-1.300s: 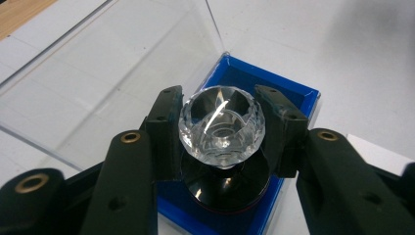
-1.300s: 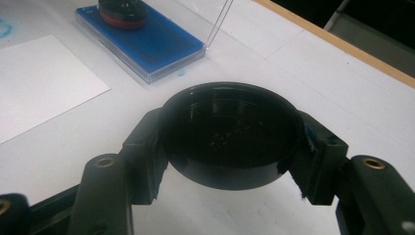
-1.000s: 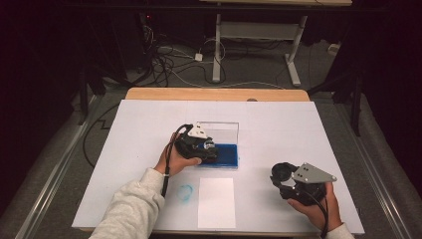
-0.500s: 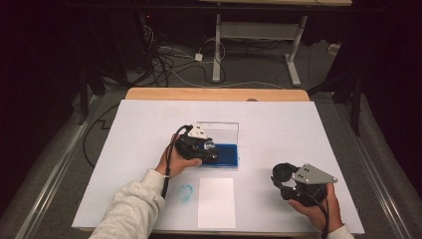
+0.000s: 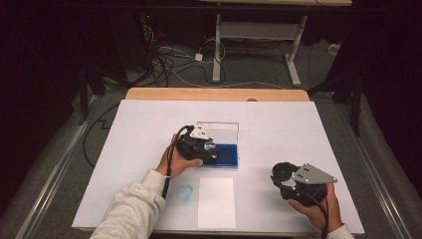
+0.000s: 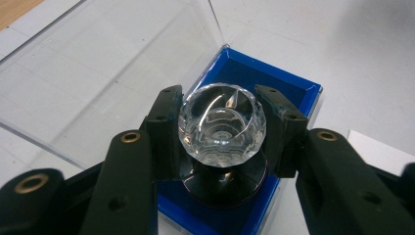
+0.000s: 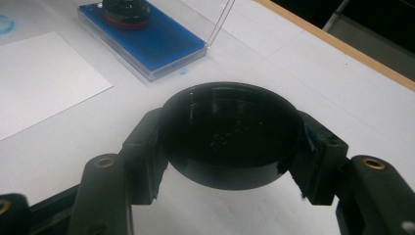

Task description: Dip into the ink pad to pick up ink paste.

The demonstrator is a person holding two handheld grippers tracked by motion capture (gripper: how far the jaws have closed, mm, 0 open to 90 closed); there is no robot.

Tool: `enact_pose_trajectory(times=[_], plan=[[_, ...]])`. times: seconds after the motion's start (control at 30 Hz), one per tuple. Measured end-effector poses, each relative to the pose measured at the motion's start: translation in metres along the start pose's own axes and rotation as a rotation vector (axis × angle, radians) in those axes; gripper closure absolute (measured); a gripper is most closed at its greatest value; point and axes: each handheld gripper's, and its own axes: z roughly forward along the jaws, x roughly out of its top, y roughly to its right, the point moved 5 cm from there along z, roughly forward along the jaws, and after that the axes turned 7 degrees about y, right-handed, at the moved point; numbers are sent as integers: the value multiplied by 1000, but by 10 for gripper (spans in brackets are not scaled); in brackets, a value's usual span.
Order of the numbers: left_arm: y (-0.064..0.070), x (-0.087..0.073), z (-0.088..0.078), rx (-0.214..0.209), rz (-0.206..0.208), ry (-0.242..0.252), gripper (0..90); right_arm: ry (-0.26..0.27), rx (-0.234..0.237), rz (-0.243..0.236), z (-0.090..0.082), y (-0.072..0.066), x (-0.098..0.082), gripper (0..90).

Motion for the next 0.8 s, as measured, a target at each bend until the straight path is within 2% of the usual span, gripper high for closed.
enact_pose_trajectory(times=[0.37,0.6,0.8], plan=[[0,1,1,11,4,-12,551,-3,-5,-6,1,0,0,384],[-1,1,-1,4,-12,-27,551,-9,-13,-5,1,1,-1,383],[-3,1,-4,15,-23,-28,551,-6,-10,-6,0,2,-2,383]])
